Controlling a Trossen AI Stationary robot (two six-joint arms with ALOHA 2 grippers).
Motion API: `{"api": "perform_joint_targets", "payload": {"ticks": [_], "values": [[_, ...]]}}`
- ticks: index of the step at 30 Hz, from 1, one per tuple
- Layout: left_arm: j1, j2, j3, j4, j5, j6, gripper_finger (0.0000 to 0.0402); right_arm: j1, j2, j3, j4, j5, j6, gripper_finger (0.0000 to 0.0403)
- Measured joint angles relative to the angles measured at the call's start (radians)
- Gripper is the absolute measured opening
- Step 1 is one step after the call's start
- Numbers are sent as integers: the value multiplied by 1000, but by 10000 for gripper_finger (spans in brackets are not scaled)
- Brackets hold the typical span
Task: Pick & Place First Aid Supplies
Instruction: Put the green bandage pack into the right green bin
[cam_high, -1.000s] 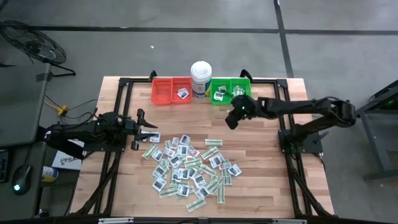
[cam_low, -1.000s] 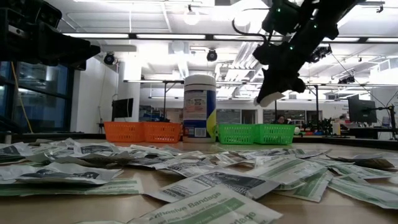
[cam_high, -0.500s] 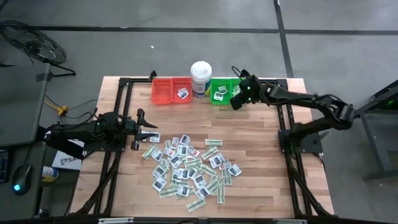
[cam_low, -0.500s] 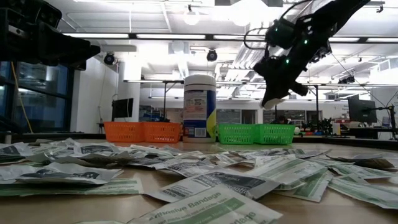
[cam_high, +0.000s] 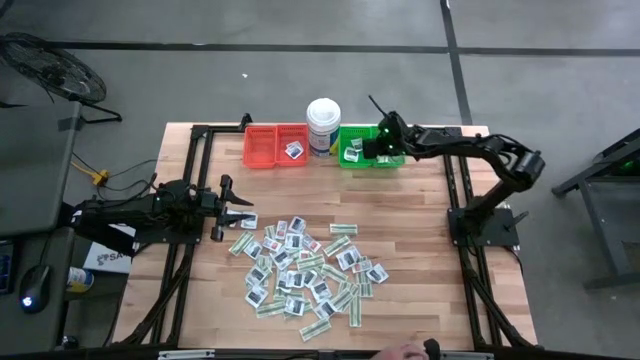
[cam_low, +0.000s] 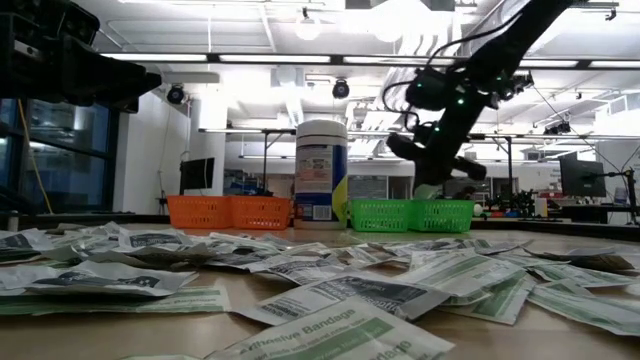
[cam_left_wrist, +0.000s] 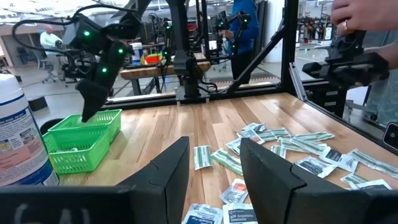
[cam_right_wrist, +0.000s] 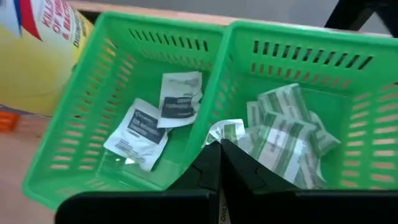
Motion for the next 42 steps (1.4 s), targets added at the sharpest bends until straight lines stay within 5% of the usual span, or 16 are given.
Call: {"api": "perform_joint_targets", "payload": {"ticks": [13, 28, 37, 42], "values": [[0, 0, 0, 0, 0, 0, 140, -13, 53, 91, -138, 6, 11, 10], [0, 0, 0, 0, 4, 0, 140, -9, 74, 91, -137, -3, 86, 158], [0, 0, 0, 0, 3, 0, 140, 49, 13, 91, -139, -162, -128, 171], [0, 0, 0, 0, 3, 0, 140, 75, -26, 90, -208, -125, -197, 163]]}}
